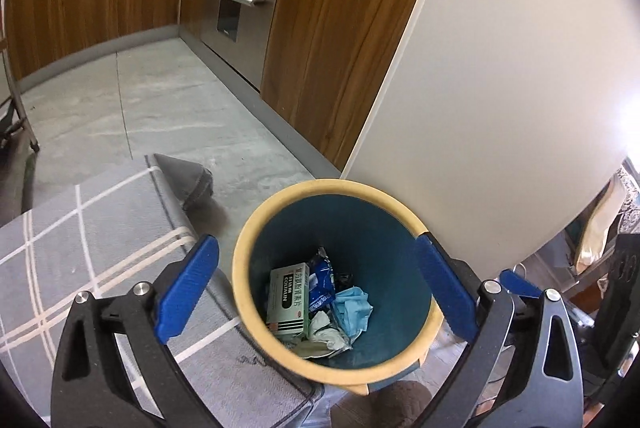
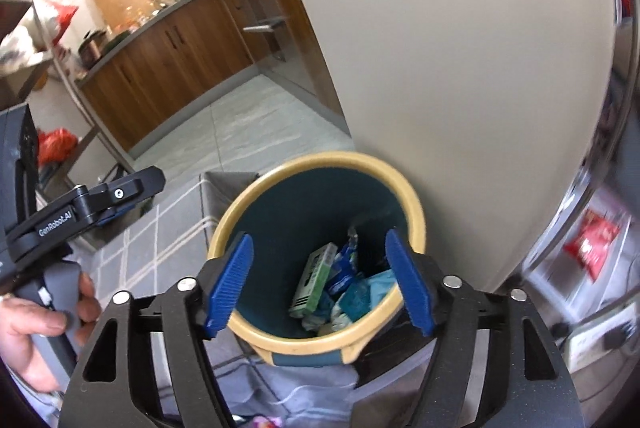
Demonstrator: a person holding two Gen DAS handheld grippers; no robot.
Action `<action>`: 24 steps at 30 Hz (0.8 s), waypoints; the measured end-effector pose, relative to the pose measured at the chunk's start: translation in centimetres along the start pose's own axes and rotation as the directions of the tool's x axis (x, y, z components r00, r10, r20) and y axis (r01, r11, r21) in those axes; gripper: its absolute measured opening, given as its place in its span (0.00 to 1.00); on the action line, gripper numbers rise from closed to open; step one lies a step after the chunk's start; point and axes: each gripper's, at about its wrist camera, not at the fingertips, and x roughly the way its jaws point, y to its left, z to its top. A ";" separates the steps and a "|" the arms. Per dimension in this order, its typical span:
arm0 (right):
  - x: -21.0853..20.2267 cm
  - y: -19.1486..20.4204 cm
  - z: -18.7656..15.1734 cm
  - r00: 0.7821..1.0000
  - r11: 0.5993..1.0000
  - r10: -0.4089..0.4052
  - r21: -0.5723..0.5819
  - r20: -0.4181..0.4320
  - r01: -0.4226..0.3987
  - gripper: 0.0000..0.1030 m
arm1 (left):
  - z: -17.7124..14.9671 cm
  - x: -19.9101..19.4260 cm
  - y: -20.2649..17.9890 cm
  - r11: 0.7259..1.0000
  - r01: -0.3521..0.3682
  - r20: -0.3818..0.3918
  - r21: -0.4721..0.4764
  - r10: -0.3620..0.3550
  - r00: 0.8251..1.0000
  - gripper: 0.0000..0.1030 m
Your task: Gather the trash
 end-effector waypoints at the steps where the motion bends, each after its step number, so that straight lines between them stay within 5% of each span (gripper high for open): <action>1: -0.4 0.1 -0.1 1.000 1.000 -0.005 -0.016 0.010 0.005 0.73 | -0.3 -0.3 0.0 1.000 -0.006 0.007 0.003 0.006 1.000 0.94; 11: -3.6 1.3 -1.1 0.995 0.989 -0.034 -0.142 0.091 0.046 0.85 | -3.6 -3.8 -1.1 0.991 -0.112 0.071 0.071 0.107 0.992 0.94; 24: -5.5 1.7 -2.0 0.985 0.979 -0.059 -0.182 0.162 0.089 0.91 | -6.8 -4.8 -0.4 0.984 -0.161 0.128 0.073 0.150 0.980 0.94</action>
